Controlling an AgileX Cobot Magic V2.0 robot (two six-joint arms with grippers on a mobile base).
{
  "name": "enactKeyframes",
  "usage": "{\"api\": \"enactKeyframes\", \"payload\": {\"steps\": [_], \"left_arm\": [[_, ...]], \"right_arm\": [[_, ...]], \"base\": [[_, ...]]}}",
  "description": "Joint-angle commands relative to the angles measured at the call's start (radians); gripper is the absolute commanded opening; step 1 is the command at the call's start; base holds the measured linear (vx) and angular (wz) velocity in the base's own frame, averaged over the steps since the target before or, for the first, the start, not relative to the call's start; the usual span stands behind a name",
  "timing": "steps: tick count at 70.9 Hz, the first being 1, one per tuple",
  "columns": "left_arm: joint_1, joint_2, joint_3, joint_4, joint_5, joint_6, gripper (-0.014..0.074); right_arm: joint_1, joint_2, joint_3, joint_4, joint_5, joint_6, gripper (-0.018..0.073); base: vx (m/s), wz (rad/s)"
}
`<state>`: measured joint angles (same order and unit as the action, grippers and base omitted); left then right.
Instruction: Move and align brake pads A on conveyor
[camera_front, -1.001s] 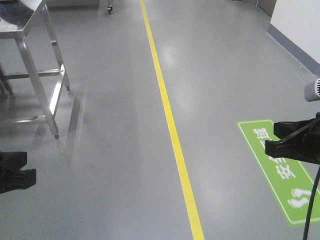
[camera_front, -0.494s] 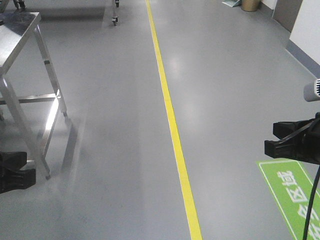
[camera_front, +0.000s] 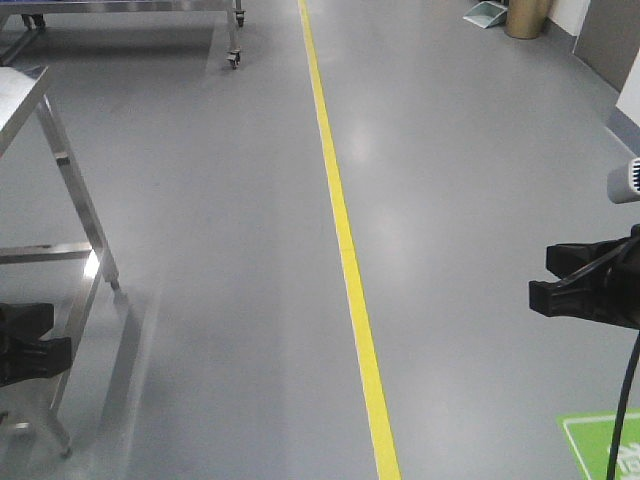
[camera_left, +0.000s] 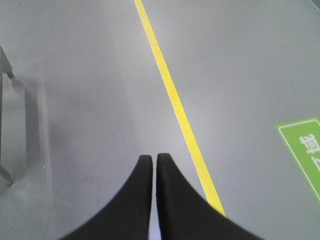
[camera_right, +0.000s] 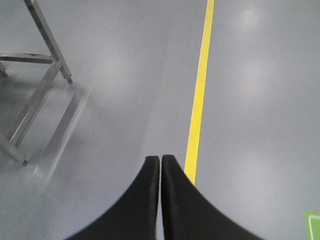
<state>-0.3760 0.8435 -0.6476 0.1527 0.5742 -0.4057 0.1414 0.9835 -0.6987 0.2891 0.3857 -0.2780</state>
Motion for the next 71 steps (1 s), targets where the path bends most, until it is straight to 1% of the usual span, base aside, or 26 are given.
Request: {"api": "enactKeyframes", "payload": {"steps": [1,71], "left_arm": [[-0.006,-0.011,-0.028,0.007,-0.065,0.0,-0.0006],[-0.006,-0.011,-0.028,0.007,-0.064,0.0,-0.0006]], "right_arm": [[-0.002,-0.014,-0.028,0.005,-0.06,-0.005,-0.0006],[-0.002,-0.014,-0.028,0.005,-0.06,-0.005,-0.0006]], "base": [[0.59,0.03],[0.55,0.03]]}}
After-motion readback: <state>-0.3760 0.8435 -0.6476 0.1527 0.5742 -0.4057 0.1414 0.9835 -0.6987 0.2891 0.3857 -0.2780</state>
